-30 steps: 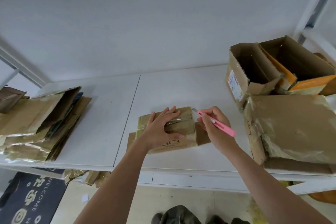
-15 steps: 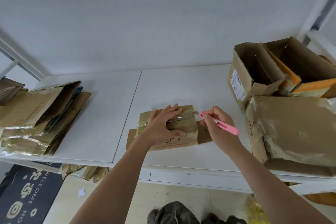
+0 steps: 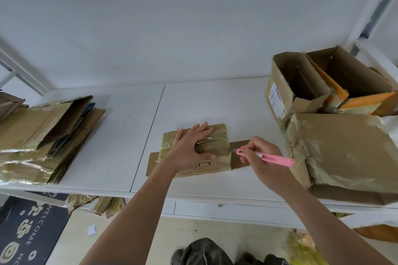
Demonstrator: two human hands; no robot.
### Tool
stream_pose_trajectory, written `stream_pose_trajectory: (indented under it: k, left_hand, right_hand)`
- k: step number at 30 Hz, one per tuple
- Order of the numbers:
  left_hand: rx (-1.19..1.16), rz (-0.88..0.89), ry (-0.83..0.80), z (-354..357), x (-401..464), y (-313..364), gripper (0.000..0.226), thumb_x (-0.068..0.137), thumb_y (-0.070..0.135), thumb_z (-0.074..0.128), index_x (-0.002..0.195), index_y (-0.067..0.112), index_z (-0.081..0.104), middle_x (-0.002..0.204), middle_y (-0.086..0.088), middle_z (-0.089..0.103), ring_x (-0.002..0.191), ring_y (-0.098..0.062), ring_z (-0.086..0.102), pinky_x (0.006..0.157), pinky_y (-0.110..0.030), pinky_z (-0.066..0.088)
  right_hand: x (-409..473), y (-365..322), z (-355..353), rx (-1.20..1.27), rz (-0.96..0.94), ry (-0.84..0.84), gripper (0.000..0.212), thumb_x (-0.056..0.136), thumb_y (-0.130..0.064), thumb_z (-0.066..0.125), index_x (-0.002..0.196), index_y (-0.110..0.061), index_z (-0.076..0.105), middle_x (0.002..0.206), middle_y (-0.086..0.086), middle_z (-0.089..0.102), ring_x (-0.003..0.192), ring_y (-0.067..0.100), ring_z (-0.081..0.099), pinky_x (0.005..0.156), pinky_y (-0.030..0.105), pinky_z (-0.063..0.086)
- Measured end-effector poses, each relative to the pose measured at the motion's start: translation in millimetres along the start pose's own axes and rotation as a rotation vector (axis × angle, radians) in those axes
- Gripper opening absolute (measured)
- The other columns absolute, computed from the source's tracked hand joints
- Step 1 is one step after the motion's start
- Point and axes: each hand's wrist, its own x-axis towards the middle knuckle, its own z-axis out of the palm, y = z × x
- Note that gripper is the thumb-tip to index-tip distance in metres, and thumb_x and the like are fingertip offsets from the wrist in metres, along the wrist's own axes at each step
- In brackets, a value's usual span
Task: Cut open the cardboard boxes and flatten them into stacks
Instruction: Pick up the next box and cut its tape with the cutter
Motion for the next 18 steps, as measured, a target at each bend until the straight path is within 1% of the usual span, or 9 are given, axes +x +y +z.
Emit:
stream_pose_trajectory:
  k: [1,3,6,10,13,15,16,18]
  left_hand:
    - [-0.005,0.002,0.003,-1,0,0,0.084,0.078,0.046,0.076,0.150,0.038,0.032,0.158,0.025,0.013,0.140,0.014,0.001,0.120,-0.034,-0.013]
    - [-0.012,0.007,0.008,-1,-1,1,0.084,0.078,0.046,0.076,0.149,0.037,0.033,0.158,0.024,0.014,0.142,0.012,0.002,0.120,-0.032,-0.014]
    - [-0.008,0.009,0.009,-1,-2,0,0.084,0.078,0.045,0.077,0.149,0.036,0.034,0.159,0.023,0.016,0.145,0.007,0.003,0.119,-0.033,-0.014]
    - [-0.007,0.002,0.007,-1,0,-1,0.084,0.078,0.045,0.076,0.150,0.035,0.033,0.159,0.023,0.016,0.145,0.007,0.003,0.120,-0.033,-0.014]
    - [-0.012,0.002,0.004,0,0,-2,0.084,0.078,0.045,0.077,0.149,0.036,0.033,0.159,0.024,0.016,0.145,0.007,0.002,0.119,-0.033,-0.014]
    - [-0.012,0.003,0.004,0,0,-2,0.084,0.078,0.045,0.076,0.149,0.036,0.033,0.159,0.023,0.016,0.145,0.008,0.002,0.119,-0.032,-0.015]
    - [-0.013,0.003,0.004,-1,1,-2,0.084,0.078,0.045,0.076,0.149,0.036,0.033,0.159,0.023,0.016,0.145,0.008,0.002,0.119,-0.032,-0.015]
    - [-0.017,0.002,0.003,-1,1,-2,0.084,0.078,0.045,0.076,0.149,0.035,0.033,0.159,0.024,0.016,0.145,0.008,0.002,0.120,-0.033,-0.014]
  right_hand:
    - [6,1,-2,0.008,-0.001,0.042,0.016,0.094,-0.005,0.060,0.078,-0.002,0.058,0.072,0.004,0.066,0.064,0.016,0.063,0.052,0.037,0.050]
    - [22,2,-2,-0.014,-0.027,0.118,0.013,0.096,-0.007,0.059,0.083,-0.003,0.058,0.074,0.004,0.066,0.066,0.025,0.064,0.055,0.047,0.051]
    - [39,6,9,-0.053,-0.057,0.128,0.011,0.098,-0.010,0.055,0.091,-0.002,0.056,0.083,0.010,0.067,0.073,0.035,0.065,0.059,0.054,0.052]
    - [41,12,23,-0.073,-0.073,0.146,0.011,0.098,-0.008,0.054,0.089,-0.002,0.054,0.083,0.014,0.067,0.073,0.035,0.066,0.058,0.049,0.051]
    - [42,18,25,-0.111,-0.071,0.211,0.011,0.098,-0.007,0.053,0.087,-0.005,0.052,0.081,0.018,0.065,0.069,0.037,0.065,0.054,0.050,0.049]
    - [43,21,25,-0.124,-0.077,0.214,0.011,0.097,-0.007,0.053,0.087,-0.005,0.052,0.080,0.020,0.065,0.068,0.036,0.064,0.053,0.048,0.048]
    - [43,21,26,-0.125,-0.078,0.211,0.011,0.097,-0.006,0.053,0.086,-0.004,0.051,0.079,0.019,0.064,0.065,0.033,0.063,0.052,0.046,0.048]
    - [43,20,25,-0.130,-0.074,0.193,0.012,0.096,-0.003,0.053,0.085,-0.003,0.052,0.077,0.017,0.063,0.058,0.025,0.057,0.046,0.034,0.044]
